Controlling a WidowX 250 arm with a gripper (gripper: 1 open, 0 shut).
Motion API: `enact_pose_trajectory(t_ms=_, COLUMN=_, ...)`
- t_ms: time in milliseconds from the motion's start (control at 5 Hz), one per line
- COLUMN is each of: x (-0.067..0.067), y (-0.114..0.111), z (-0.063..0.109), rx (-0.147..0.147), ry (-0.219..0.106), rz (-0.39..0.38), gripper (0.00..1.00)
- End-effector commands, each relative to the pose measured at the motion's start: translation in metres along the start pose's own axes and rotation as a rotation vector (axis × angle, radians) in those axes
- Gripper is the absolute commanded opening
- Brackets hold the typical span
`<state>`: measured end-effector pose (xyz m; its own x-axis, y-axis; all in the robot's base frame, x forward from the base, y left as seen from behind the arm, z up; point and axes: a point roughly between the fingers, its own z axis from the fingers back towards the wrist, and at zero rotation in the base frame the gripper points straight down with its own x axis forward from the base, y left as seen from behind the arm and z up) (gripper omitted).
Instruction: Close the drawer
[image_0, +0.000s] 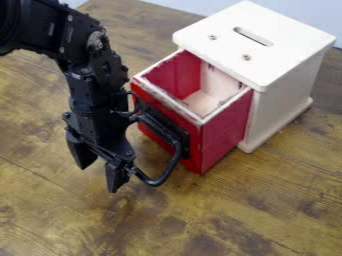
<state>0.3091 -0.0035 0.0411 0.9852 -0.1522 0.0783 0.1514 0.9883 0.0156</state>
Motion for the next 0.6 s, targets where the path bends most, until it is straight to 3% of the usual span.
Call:
enact_pose_trajectory(t_ms=0, x=0.078, y=0.011, z=0.055, rx=-0.027, ry=-0.306, rz=0.069, gripper=1.0)
enact_pose_trajectory(t_ms=200, x=0.105, y=-0.004, z=0.056, rx=-0.022, ry=-0.128, rz=0.053, gripper=1.0)
enact_pose_trajectory(t_ms=400, x=0.121, y=-0.016, z=0.052, rx=-0.007, ry=-0.042, rz=0.028, gripper=1.0)
